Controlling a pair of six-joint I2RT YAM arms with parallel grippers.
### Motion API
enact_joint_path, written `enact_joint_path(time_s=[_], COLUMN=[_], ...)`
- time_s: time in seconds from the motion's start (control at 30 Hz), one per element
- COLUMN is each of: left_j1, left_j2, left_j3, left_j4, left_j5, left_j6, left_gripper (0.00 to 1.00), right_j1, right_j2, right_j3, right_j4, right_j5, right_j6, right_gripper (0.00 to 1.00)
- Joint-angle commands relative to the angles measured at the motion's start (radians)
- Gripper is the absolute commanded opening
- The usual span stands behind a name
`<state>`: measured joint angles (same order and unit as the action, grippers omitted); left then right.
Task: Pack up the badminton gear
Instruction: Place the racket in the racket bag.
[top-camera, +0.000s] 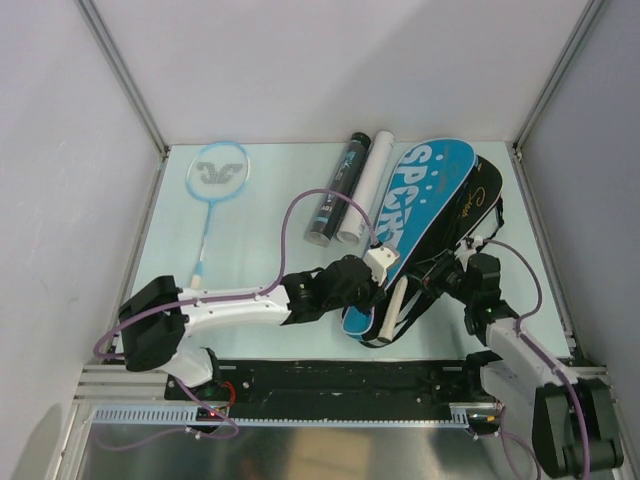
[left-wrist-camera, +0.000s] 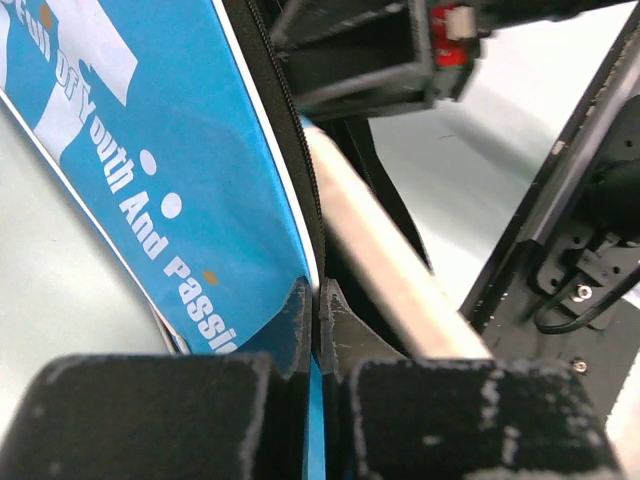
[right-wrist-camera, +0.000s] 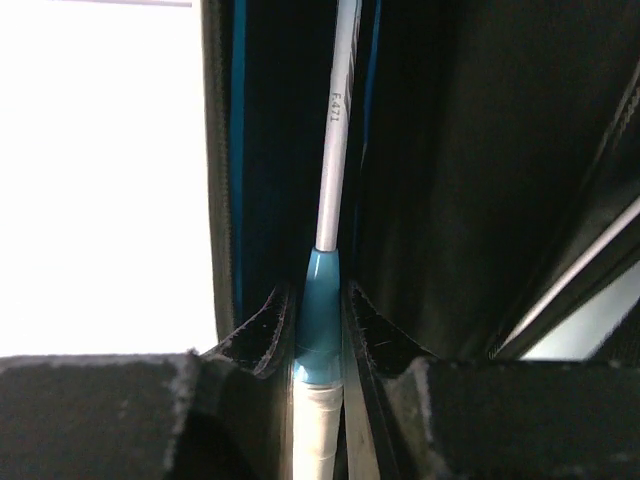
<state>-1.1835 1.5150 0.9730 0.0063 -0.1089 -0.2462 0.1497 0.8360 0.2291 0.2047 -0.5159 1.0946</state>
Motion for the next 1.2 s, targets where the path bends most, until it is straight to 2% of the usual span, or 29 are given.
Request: enact_joint_path(time_s=[0.0,0.13,0.33,0.5,0.63,0.73,0.8,0.87,0.97,1.07,1.17], left_j1=[-0.012,-0.014,-0.015,-0.012,0.000,0.004,0.008,0.010,0.015,0.026,0.065], left_j2=[-0.065,-0.078,-0.083,-0.034,0.004,0.012,0.013,0.011,0.006,-0.002,-0.040], left_j3=[-0.017,-0.053,-0.076,-0.050,-0.031,-0.027,-0.023,-0.010,0.032,0.097,0.126], left_j4=[0.103,0.135,0.159,0.161,0.156,0.151,0.140,0.121,0.066,-0.053,-0.136], left_j5=[0.075,0.083,0.083,0.057,0.064,0.053,0.049,0.040,0.007,-0.042,-0.062], left_j6=[-0.085,-0.153,-0.210,-0.214,-0.225,-0.234,-0.237,-0.235,-0.218,-0.188,-0.164], left_gripper=[0.00,0.00,0.00,0.00,0.05,0.09,0.18,0.33,0.49,0.59,0.65], right_j1=[0.018,0.058,0.102,0.122,0.127,0.124,0.110,0.102,0.102,0.089,0.073], right_j2=[0.130,0.236,0.385,0.474,0.396,0.290,0.221,0.135,0.011,-0.109,-0.205], right_j3=[0.050,0.052,0.085,0.095,0.096,0.112,0.127,0.130,0.131,0.131,0.132], right_j4=[0.327,0.417,0.551,0.618,0.441,0.185,0.033,-0.097,-0.300,-0.451,-0.552], right_j5=[0.141,0.308,0.453,0.459,0.469,0.460,0.421,0.394,0.410,0.424,0.406], right_j6=[0.008,0.011,0.025,0.030,0.034,-0.001,-0.048,-0.091,-0.132,-0.157,-0.168], right_gripper=[0.00,0.00,0.00,0.03,0.26,0.41,0.47,0.53,0.61,0.65,0.66])
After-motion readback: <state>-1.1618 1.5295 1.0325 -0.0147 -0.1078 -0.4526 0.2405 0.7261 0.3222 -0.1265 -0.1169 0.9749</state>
